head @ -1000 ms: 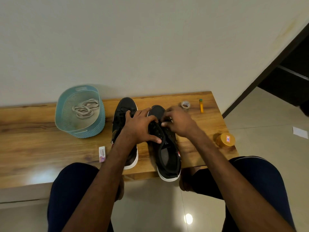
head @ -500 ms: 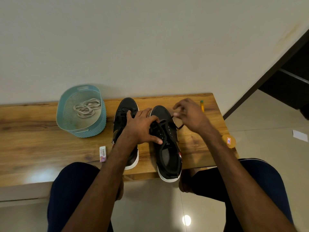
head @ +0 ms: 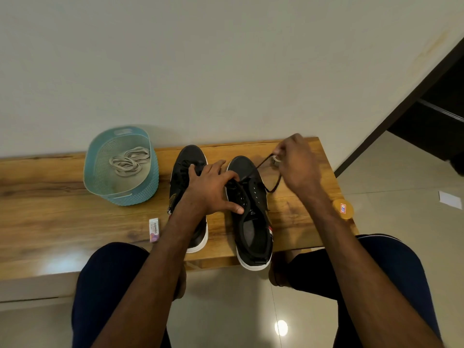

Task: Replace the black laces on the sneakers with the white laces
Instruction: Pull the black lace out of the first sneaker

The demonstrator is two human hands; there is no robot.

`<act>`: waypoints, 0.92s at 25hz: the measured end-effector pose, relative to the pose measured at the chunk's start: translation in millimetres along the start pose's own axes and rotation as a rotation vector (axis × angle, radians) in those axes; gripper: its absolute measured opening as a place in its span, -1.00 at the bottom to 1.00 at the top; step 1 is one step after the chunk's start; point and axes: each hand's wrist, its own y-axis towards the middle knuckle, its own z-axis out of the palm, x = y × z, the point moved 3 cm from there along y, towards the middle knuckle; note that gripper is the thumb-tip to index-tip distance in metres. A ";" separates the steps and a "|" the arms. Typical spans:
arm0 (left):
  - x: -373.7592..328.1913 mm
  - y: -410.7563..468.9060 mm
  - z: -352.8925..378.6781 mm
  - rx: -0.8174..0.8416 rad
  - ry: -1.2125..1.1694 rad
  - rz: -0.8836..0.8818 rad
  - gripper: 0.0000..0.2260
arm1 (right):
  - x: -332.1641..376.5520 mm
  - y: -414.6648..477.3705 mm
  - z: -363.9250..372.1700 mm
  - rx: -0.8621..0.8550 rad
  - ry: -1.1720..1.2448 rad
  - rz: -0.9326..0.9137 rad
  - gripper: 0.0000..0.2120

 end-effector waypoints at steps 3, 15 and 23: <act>-0.8 1.2 -0.3 0.003 -0.007 0.004 -0.20 | -4.5 2.0 1.5 0.049 -0.041 0.008 -0.82; 0.4 0.6 1.2 -0.009 -0.008 -0.010 -0.24 | -3.6 3.7 -2.9 -0.016 -0.002 0.023 -0.94; -1.1 0.9 1.2 -0.009 0.021 -0.005 -0.21 | 40.4 -26.8 52.5 0.456 -0.076 -0.315 -0.79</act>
